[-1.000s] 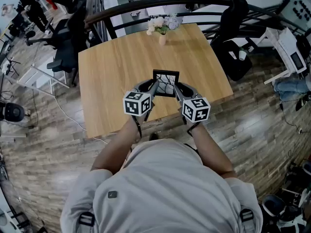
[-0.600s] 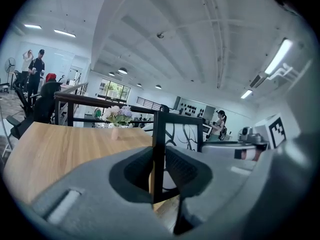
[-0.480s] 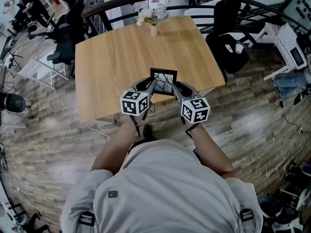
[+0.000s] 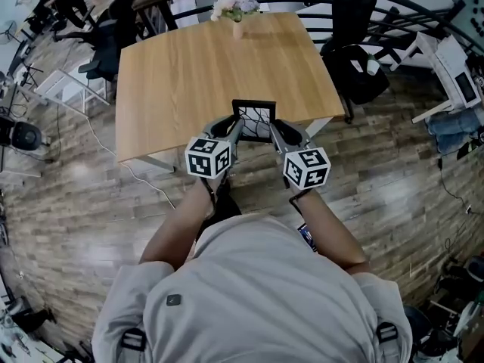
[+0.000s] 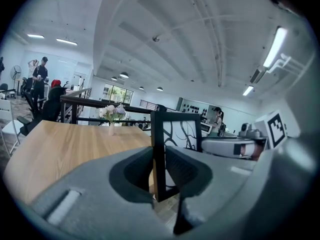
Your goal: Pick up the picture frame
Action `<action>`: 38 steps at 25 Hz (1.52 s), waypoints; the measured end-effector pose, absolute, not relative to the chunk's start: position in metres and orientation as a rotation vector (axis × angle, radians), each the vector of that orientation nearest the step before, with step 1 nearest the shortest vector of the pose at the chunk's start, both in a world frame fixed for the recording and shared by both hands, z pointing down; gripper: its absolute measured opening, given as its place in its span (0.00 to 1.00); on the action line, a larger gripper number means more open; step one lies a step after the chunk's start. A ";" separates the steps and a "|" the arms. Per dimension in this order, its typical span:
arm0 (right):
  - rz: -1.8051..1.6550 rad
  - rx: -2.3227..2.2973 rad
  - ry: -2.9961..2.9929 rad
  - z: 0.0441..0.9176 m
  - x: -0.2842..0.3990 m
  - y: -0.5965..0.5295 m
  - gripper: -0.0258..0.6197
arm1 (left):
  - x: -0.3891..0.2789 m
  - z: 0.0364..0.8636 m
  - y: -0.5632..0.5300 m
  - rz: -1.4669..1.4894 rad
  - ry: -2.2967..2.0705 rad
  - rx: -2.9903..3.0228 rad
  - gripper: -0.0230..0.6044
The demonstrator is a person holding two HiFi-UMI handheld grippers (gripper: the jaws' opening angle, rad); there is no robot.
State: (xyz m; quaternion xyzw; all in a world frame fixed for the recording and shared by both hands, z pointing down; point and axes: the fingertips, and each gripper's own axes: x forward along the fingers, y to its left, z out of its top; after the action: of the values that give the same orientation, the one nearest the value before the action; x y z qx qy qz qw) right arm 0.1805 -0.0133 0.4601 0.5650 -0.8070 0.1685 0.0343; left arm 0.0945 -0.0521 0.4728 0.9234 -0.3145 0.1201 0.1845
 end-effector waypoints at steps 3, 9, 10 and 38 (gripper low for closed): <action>0.498 1.724 -2.498 0.459 0.184 0.012 0.15 | 0.097 0.471 -0.025 0.325 -0.909 2.608 0.16; 0.499 1.693 -2.527 0.461 0.183 0.056 0.15 | 0.094 0.466 0.021 0.306 -0.959 2.627 0.16; 0.495 1.690 -2.533 0.460 0.182 0.061 0.15 | 0.094 0.464 0.027 0.310 -0.969 2.636 0.16; 0.450 1.709 -2.561 0.446 0.177 0.101 0.14 | 0.085 0.442 0.073 0.260 -0.983 2.680 0.16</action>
State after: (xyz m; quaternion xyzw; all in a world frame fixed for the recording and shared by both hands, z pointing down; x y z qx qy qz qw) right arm 0.1771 0.1005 0.4455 0.5493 -0.8229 0.1445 0.0151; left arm 0.0853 0.0733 0.4424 0.9261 -0.3398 0.0899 0.1370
